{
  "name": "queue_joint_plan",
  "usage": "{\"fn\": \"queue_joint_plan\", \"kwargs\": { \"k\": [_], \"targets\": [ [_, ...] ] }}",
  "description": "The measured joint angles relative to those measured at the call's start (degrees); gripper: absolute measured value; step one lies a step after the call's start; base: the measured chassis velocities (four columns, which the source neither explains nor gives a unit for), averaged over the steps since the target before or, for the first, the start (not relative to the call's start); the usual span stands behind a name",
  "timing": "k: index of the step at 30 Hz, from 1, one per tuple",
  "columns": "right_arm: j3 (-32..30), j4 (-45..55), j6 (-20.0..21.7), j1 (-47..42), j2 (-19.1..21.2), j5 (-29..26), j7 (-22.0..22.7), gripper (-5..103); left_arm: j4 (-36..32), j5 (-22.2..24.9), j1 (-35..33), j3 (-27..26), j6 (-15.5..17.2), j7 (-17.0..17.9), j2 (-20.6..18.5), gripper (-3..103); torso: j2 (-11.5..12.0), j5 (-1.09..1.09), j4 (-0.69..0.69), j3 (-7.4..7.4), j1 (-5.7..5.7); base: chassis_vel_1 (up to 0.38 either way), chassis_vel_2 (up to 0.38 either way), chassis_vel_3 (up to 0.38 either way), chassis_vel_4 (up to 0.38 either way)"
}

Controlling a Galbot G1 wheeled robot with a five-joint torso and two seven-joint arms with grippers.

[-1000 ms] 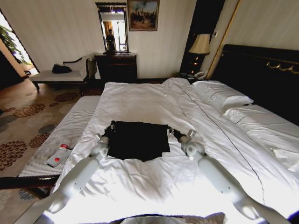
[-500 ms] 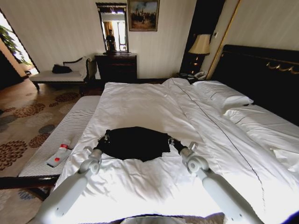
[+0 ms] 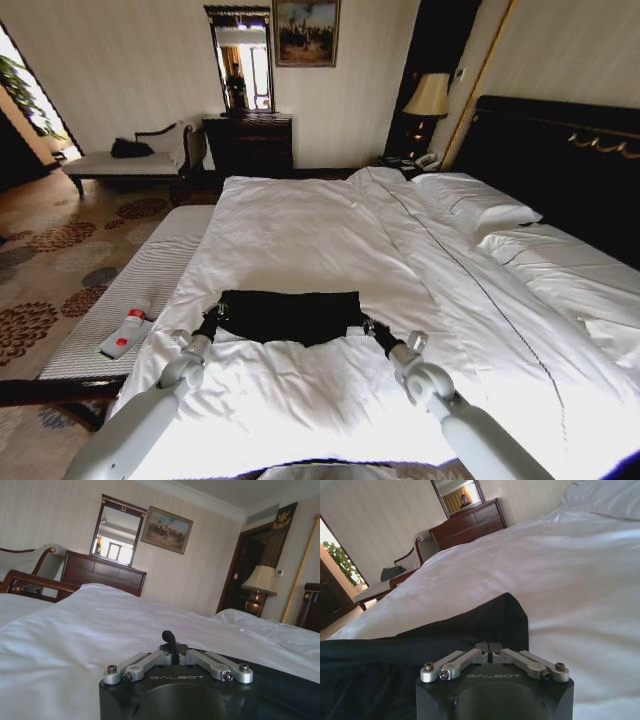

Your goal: Fold the clothes on the bed.

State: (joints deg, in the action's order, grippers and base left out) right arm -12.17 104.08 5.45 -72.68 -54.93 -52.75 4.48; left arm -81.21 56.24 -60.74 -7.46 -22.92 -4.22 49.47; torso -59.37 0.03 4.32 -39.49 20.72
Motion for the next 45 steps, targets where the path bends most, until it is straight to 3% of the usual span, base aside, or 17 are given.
{"fn": "queue_joint_plan", "kwargs": {
  "k": [8, 12, 16, 24, 26, 28, 29, 30, 35, 37, 39, 42, 45],
  "targets": [
    [0.32, -0.06, -0.32, -0.26, -0.17, 0.69, 0.22, 0, 0.47, -1.27, -0.29, -0.02, -1.01, -0.59, -0.06, 2, 0.0, 0.0, -0.01, -0.01, 0.0, 0.0, 0.0, 0.0, 0.0],
    [-0.24, 0.27, -1.26, -1.45, -0.18, 1.69, 0.26, 0, 0.0, -4.98, -0.7, 0.22, -2.0, 0.05, 0.62, -2, 0.0, -0.01, -0.01, 0.0, 0.0, 0.0, 0.0, 0.0, 0.0],
    [-1.7, 1.32, -3.1, -3.57, 0.38, 3.49, -0.02, 0, -1.25, -7.18, -1.12, 0.28, -2.43, 1.09, 1.5, 10, 0.0, 0.0, 0.01, 0.0, 0.0, 0.0, 0.0, 0.0, 0.0],
    [-2.15, 2.4, -4.52, -6.29, 0.29, 6.16, -0.36, 0, -3.49, -10.75, -3.22, 0.38, -3.07, 0.73, 0.67, 8, 0.0, -0.01, 0.01, 0.0, 0.0, 0.0, 0.0, 0.0, 0.0],
    [-1.93, 2.31, -4.55, -6.33, -0.01, 6.82, 0.14, 0, -4.13, -11.37, -4.03, 0.23, -3.19, 0.58, 0.3, 15, 0.0, 0.0, 0.0, 0.0, 0.0, 0.0, 0.0, 0.0, 0.0],
    [-1.88, 2.22, -4.55, -6.33, -0.15, 6.97, 0.56, 0, -4.62, -11.56, -4.52, 0.08, -3.21, 0.39, -0.01, 15, 0.0, 0.0, 0.0, 0.0, 0.0, 0.0, 0.0, 0.0, 0.0],
    [-1.9, 2.14, -4.55, -6.5, -0.25, 7.25, 1.07, 0, -5.85, -11.85, -5.94, -0.54, -3.3, -0.92, -1.01, 25, 0.0, 0.0, 0.0, 0.0, 0.0, 0.0, 0.0, 0.0, 0.0],
    [-1.95, 2.16, -4.57, -6.66, -0.24, 7.34, 1.18, 0, -6.26, -11.94, -6.52, -0.89, -3.34, -1.49, -1.37, 25, 0.0, 0.0, 0.0, 0.0, 0.0, 0.0, 0.0, 0.0, 0.0],
    [-3.06, 5.09, -5.54, -10.17, 0.35, 8.91, 1.54, 21, -9.76, -13.4, -13.82, -6.1, -4.17, -5.65, -3.65, 46, 0.0, 0.01, -0.01, 0.0, 0.0, 0.0, 0.0, 0.0, 0.0],
    [-3.12, 5.31, -5.64, -10.41, 0.37, 9.04, 1.57, 21, -9.94, -13.49, -14.23, -6.45, -4.21, -5.85, -3.7, 46, 0.01, 0.01, -0.01, 0.0, 0.0, 0.0, 0.0, 0.0, 0.0],
    [-3.95, 8.78, -6.42, -13.51, 0.59, 10.75, 1.97, 32, -12.16, -13.73, -19.15, -11.23, -4.15, -7.65, -3.82, 58, 0.0, 0.01, 0.0, 0.0, 0.0, 0.0, 0.0, 0.0, 0.0],
    [-4.33, 11.91, -6.58, -14.28, 1.19, 13.09, 3.29, 48, -13.87, -14.07, -22.26, -15.49, -2.66, -7.87, -2.95, 74, 0.0, 0.01, 0.01, 0.0, -0.01, 0.0, 0.0, 0.0, 0.0],
    [-4.49, 12.38, -6.32, -12.64, 1.87, 13.0, 4.7, 54, -15.0, -15.17, -23.01, -16.9, -1.97, -7.31, -2.5, 79, 0.0, 0.0, 0.0, 0.0, -0.01, 0.0, 0.0, 0.0, 0.0]
  ]
}}
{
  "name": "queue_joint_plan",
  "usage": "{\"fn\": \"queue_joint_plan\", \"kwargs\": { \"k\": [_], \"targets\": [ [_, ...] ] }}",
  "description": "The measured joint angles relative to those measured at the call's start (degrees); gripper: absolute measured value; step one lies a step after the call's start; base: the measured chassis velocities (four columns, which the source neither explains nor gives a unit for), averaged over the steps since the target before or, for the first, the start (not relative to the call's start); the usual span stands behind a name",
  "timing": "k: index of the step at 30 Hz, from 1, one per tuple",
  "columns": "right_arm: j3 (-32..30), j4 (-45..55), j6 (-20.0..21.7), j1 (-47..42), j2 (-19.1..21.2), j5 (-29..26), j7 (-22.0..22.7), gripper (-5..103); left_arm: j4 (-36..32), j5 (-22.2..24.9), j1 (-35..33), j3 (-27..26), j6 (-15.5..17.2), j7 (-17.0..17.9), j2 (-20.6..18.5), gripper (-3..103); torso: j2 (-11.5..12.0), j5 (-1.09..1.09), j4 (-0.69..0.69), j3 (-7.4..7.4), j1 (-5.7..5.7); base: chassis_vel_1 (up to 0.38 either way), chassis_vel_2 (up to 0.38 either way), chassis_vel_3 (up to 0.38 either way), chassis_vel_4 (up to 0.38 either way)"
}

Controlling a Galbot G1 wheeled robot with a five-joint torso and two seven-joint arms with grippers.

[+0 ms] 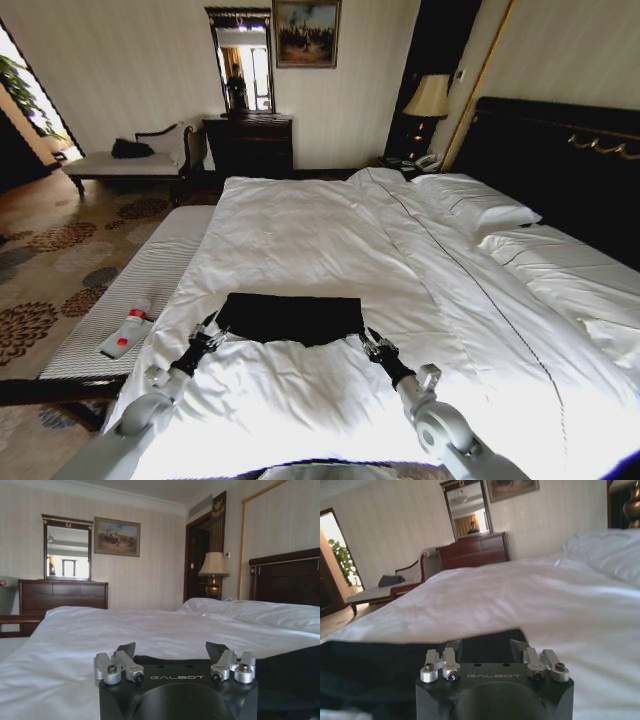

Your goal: Fold the clothes on the bed.

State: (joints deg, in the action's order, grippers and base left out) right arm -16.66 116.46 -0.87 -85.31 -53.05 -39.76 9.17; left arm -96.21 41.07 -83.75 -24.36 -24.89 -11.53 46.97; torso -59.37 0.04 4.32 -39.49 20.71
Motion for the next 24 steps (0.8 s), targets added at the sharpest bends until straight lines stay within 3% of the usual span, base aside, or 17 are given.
{"fn": "queue_joint_plan", "kwargs": {
  "k": [1, 3, 5, 6, 8, 11, 15, 19, 22, 24],
  "targets": [
    [-0.1, -0.01, 0.44, 1.34, 0.53, -0.65, 0.81, 65, -1.05, -0.42, -0.27, -0.65, 0.74, 1.77, 0.39, 90, 0.0, 0.0, 0.0, -0.01, 0.01, 0.0, 0.0, 0.0, 0.0],
    [-0.12, -0.18, 0.65, 2.15, 0.86, -0.96, 1.12, 65, -1.66, -0.69, -0.33, -0.93, 1.3, 3.01, 0.64, 90, 0.0, 0.0, 0.01, -0.01, 0.01, 0.0, 0.0, 0.0, 0.0],
    [0.06, -0.82, 1.23, 4.2, 1.61, -1.94, 1.53, 76, -2.89, -2.02, -0.3, -1.4, 2.47, 6.24, 1.12, 98, 0.0, -0.01, 0.03, -0.01, 0.01, 0.0, 0.0, 0.0, 0.0],
    [0.06, -0.82, 1.23, 4.2, 1.61, -1.94, 1.53, 76, -2.89, -2.02, -0.3, -1.4, 2.47, 6.24, 1.12, 98, 0.0, -0.01, 0.03, -0.01, 0.01, 0.0, 0.0, 0.0, 0.0],
    [2.04, -2.26, 2.23, 8.5, 2.56, -3.14, 1.6, 86, -4.21, -4.91, -0.22, -1.97, 4.43, 11.38, 1.24, 100, 0.0, 0.01, 0.04, -0.01, 0.01, 0.0, 0.0, 0.0, 0.0],
    [5.37, -5.87, 2.78, 14.71, 2.72, -2.96, 0.88, 96, -6.58, -5.61, -0.19, -1.57, 8.09, 13.42, -0.26, 100, 0.0, -0.04, -0.06, -0.01, 0.01, 0.0, 0.0, 0.0, 0.0],
    [7.34, -8.33, 2.63, 17.46, 2.59, -1.96, 0.31, 99, -7.39, -5.59, 0.85, 0.04, 9.13, 13.8, -0.69, 100, 0.0, -0.01, 0.0, -0.01, 0.01, 0.0, 0.0, 0.0, 0.0],
    [12.54, -13.82, 1.04, 22.66, 2.03, 1.74, -1.18, 100, -7.55, -5.27, 6.63, 5.87, 11.22, 15.24, -0.42, 100, 0.01, -0.03, -0.01, -0.02, 0.01, 0.0, 0.0, 0.0, 0.0],
    [17.05, -17.73, -0.07, 25.55, 0.44, 4.21, -1.69, 100, -4.55, -1.71, 15.95, 14.88, 13.57, 17.7, 1.38, 100, 0.01, 0.0, 0.08, -0.01, 0.02, 0.0, 0.0, 0.0, 0.0],
    [18.39, -18.95, -0.41, 26.21, -0.21, 5.2, -1.81, 100, -2.56, -0.83, 18.4, 17.3, 13.95, 18.35, 2.01, 100, 0.01, 0.02, 0.06, -0.01, 0.02, 0.0, 0.0, 0.0, 0.0]
  ]
}}
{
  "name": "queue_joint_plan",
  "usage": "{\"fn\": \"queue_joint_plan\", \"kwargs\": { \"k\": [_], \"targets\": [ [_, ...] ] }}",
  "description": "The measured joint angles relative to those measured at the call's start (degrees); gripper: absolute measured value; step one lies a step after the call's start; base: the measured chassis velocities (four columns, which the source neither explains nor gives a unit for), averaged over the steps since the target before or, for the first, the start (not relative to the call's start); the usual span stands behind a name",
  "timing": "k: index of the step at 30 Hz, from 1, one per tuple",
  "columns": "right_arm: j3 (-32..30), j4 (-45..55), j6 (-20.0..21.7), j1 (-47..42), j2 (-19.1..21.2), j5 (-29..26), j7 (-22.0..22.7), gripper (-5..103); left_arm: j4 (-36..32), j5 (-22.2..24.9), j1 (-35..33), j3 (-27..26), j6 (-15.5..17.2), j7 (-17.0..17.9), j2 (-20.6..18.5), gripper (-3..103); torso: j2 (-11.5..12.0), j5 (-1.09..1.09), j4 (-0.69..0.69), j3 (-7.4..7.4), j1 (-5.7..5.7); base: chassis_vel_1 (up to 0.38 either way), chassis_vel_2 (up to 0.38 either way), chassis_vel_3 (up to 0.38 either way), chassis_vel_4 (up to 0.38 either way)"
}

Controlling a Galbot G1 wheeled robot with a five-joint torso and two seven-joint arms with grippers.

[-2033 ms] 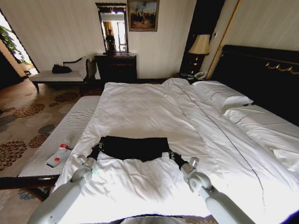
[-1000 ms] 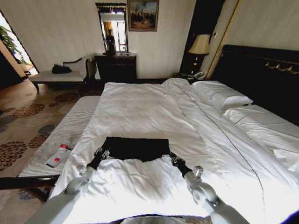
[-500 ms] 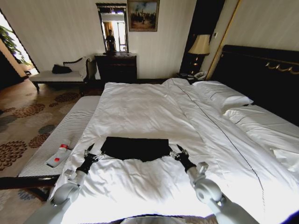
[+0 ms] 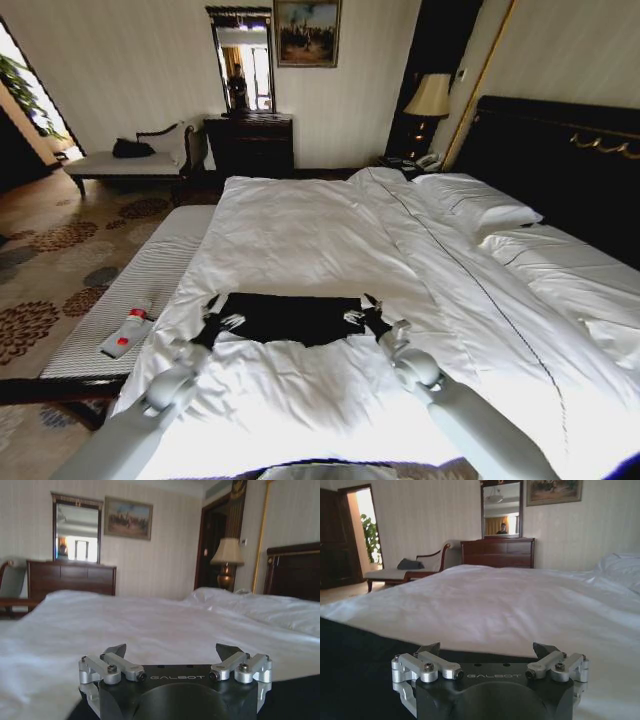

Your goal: Fold the clothes on the bed.

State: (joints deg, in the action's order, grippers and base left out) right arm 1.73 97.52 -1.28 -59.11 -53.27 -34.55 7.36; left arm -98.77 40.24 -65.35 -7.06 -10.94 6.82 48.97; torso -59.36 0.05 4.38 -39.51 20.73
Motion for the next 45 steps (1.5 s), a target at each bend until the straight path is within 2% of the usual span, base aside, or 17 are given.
{"fn": "queue_joint_plan", "kwargs": {
  "k": [2, 6, 19, 20, 21, 22, 23, 24, 25, 26, 28, 30, 31, 34, 35, 41, 45],
  "targets": [
    [1.99, -2.66, -0.86, 0.92, -1.31, 1.87, -0.38, 100, 4.79, 0.04, 3.23, 3.08, -0.15, -0.09, 0.66, 100, 0.0, -0.03, -0.05, 0.0, 0.0, 0.0, 0.0, 0.0, 0.0],
    [2.47, -4.46, -1.36, 1.12, -2.01, 2.76, -0.64, 100, 7.0, -0.09, 3.69, 3.64, -0.53, -0.89, 0.71, 100, 0.0, -0.02, -0.07, 0.0, 0.0, 0.0, 0.0, 0.0, 0.0],
    [-3.16, -3.5, -2.61, -5.55, -0.3, 4.25, -1.62, 100, 7.01, -2.29, -0.86, -0.01, -2.98, -3.61, -4.66, 100, 0.0, -0.02, -0.04, 0.01, -0.01, 0.0, 0.0, 0.0, 0.0],
    [-4.57, -1.36, -0.99, -6.39, -0.12, 0.17, -0.57, 100, 5.91, -2.41, -1.39, -0.56, -2.97, -3.42, -5.21, 100, 0.0, -0.01, -0.04, 0.01, 0.0, 0.0, 0.0, 0.0, 0.0],
    [-4.57, -1.36, -0.99, -6.39, -0.12, 0.17, -0.57, 100, 5.91, -2.41, -1.39, -0.56, -2.97, -3.42, -5.21, 100, 0.0, -0.01, -0.04, 0.01, 0.0, 0.0, 0.0, 0.0, 0.0],
    [-5.25, -0.13, 0.08, -6.65, -0.08, -2.72, 0.03, 100, 4.81, -2.22, -1.78, -0.87, -2.74, -3.04, -5.46, 100, 0.0, -0.01, -0.03, 0.01, 0.0, 0.0, 0.0, 0.0, 0.0],
    [-7.2, 2.99, 3.17, -7.04, 0.14, -11.45, 1.61, 100, 1.92, -1.49, -2.8, -1.53, -1.55, -2.29, -6.05, 100, 0.0, -0.02, -0.04, 0.01, 0.0, 0.0, 0.0, 0.0, 0.0],
    [-7.77, 3.84, 4.02, -7.09, 0.23, -13.96, 2.11, 100, 0.91, -1.24, -3.21, -1.76, -1.06, -1.98, -6.24, 100, -0.01, -0.02, -0.04, 0.01, 0.0, 0.0, 0.0, 0.0, 0.0],
    [-9.95, 6.5, 7.13, -7.2, 0.72, -22.99, 3.65, 100, -2.93, -0.67, -5.11, -2.77, 0.78, -0.61, -6.82, 100, -0.01, -0.02, -0.05, 0.01, 0.0, 0.0, 0.0, 0.0, 0.0],
    [-9.95, 6.5, 7.13, -7.2, 0.72, -22.99, 3.65, 100, -2.93, -0.67, -5.11, -2.77, 0.78, -0.61, -6.82, 100, -0.01, -0.02, -0.05, 0.01, 0.0, 0.0, 0.0, 0.0, 0.0],
    [-12.77, 8.16, 10.21, -7.26, 1.59, -31.61, 4.41, 100, -6.95, -2.45, -9.04, -5.36, 1.67, 0.32, -7.36, 100, -0.02, -0.02, -0.04, 0.01, -0.02, 0.0, 0.0, 0.0, 0.0],
    [-14.47, 8.7, 12.31, -7.28, 1.99, -37.05, 4.67, 100, -9.22, -3.89, -13.25, -8.95, 2.39, 1.83, -7.36, 100, -0.02, -0.02, -0.05, 0.02, -0.02, 0.0, 0.0, 0.0, 0.0],
    [-14.47, 8.7, 12.31, -7.28, 1.99, -37.05, 4.67, 100, -9.22, -3.89, -13.25, -8.95, 2.39, 1.83, -7.36, 100, -0.02, -0.02, -0.05, 0.02, -0.02, 0.0, 0.0, 0.0, 0.0],
    [-15.51, 8.89, 14.42, -7.23, 2.24, -41.1, 4.73, 100, -11.56, -4.22, -19.2, -14.38, 4.08, 2.38, -7.16, 100, -0.01, -0.04, -0.07, 0.01, -0.01, 0.0, 0.0, 0.0, 0.0],
    [-15.75, 8.51, 15.83, -7.0, 2.27, -42.75, 4.5, 100, -13.03, -3.83, -23.08, -18.04, 4.11, 1.14, -6.49, 100, -0.02, -0.02, -0.06, 0.02, -0.02, 0.0, 0.0, 0.0, 0.0],
    [-16.21, 6.92, 18.53, -6.53, 1.87, -44.94, 3.83, 100, -16.54, -2.91, -31.17, -24.45, 3.32, -1.57, -4.02, 100, -0.02, -0.03, -0.05, 0.02, -0.02, 0.0, 0.0, 0.0, 0.0],
    [-16.31, 4.69, 20.54, -6.8, 1.02, -44.38, 2.29, 100, -20.51, -3.8, -41.05, -30.65, 1.61, -3.42, 2.08, 100, -0.02, -0.02, -0.07, 0.02, -0.02, 0.0, 0.0, 0.0, 0.0]
  ]
}}
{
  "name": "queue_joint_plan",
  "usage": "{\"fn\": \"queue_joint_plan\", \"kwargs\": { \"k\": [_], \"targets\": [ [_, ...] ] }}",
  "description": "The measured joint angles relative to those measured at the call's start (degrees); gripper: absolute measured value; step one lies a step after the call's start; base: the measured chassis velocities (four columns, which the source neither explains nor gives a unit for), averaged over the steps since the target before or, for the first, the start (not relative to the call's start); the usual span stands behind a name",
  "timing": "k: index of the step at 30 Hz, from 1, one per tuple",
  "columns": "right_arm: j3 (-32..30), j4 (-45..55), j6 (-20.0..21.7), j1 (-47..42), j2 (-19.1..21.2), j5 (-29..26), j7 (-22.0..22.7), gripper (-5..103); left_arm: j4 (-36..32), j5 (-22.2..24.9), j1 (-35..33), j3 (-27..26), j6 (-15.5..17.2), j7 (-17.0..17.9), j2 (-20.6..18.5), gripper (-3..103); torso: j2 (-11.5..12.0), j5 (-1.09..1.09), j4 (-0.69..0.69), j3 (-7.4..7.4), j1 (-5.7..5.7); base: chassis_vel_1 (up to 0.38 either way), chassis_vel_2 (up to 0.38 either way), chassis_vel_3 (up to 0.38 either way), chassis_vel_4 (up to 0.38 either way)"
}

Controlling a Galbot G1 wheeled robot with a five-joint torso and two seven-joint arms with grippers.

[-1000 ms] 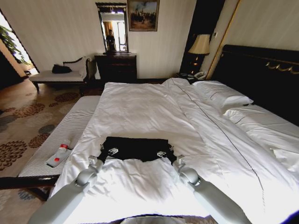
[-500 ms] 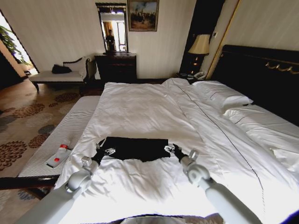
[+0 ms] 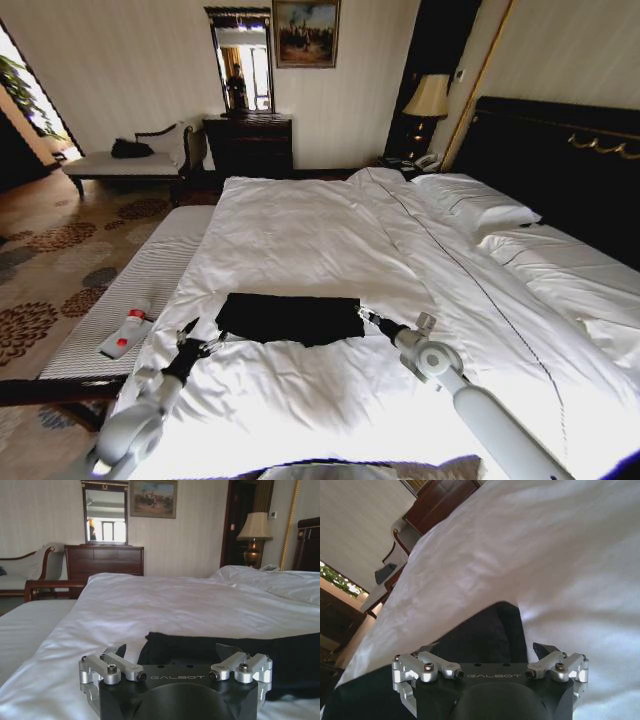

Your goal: Fold the clothes on the bed.

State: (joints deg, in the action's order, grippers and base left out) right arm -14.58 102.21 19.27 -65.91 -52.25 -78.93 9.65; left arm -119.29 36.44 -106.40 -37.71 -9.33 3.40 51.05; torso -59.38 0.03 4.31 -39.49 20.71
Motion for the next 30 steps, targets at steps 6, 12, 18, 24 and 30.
{"fn": "queue_joint_plan", "kwargs": {
  "k": [6, 12, 18, 24, 30],
  "targets": [
    [0.3, -1.92, 0.73, -0.42, -0.04, 2.25, -2.28, 100, -3.67, -0.43, -6.34, -4.29, -1.57, -2.13, 3.46, 100, 0.0, 0.0, 0.04, 0.0, 0.0, 0.0, 0.0, 0.0, 0.0],
    [0.88, -3.59, 0.97, -0.23, -0.32, 2.72, -3.29, 100, -7.87, -1.58, -11.33, -6.41, -3.43, -4.27, 6.42, 100, 0.0, -0.01, 0.04, 0.0, 0.0, 0.0, 0.0, 0.0, 0.0],
    [2.25, -4.14, 1.45, 0.72, -1.41, 3.31, -3.47, 100, -9.42, -4.88, -13.52, -5.19, -4.5, -4.75, 8.72, 100, 0.0, 0.01, 0.02, 0.0, 0.0, 0.0, 0.0, 0.0, 0.0],
    [3.47, -4.95, 1.7, 1.63, -3.34, 3.93, -3.41, 100, -7.68, -6.6, -14.04, -5.8, -5.67, -4.91, 8.89, 100, 0.02, 0.01, 0.02, -0.01, 0.01, 0.0, 0.0, 0.0, 0.0],
    [4.01, -5.42, 1.89, 2.14, -4.04, 4.16, -3.37, 100, -7.93, -6.57, -13.79, -5.63, -5.68, -4.87, 8.78, 100, 0.01, 0.01, 0.03, 0.0, 0.0, 0.0, 0.0, 0.0, 0.0]
  ]
}}
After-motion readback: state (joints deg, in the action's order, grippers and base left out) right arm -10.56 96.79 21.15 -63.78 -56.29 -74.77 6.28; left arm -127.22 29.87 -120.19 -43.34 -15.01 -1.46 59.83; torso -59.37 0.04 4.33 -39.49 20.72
